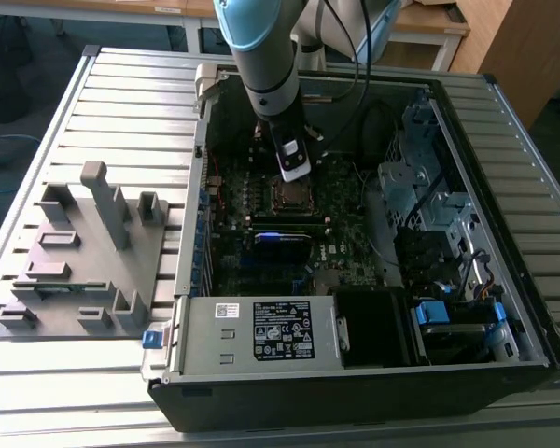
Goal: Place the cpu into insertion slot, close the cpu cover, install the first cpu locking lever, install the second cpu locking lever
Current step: 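Install the first cpu locking lever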
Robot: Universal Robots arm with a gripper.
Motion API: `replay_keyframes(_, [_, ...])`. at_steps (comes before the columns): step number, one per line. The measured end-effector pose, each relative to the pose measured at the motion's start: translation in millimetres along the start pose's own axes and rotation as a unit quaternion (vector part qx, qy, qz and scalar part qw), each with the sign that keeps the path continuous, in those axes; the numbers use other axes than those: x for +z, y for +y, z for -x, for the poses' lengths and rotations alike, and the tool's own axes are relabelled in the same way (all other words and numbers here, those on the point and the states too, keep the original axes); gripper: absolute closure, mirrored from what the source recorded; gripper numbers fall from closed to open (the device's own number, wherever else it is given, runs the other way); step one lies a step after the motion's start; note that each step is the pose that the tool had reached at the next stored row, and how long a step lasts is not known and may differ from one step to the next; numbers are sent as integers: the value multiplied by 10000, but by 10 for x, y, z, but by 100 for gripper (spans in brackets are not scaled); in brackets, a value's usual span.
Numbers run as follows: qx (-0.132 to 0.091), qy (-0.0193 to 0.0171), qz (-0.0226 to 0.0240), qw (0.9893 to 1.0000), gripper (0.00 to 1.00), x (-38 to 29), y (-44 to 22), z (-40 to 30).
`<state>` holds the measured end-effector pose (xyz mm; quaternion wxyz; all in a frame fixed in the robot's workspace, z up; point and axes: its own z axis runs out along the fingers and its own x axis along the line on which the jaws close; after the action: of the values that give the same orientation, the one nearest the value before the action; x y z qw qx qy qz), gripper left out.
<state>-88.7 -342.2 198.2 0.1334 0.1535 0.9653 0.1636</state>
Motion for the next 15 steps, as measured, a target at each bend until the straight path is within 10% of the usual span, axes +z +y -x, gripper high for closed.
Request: replay_keyframes(15, [84,-2,68,9999,90,40,10,-22])
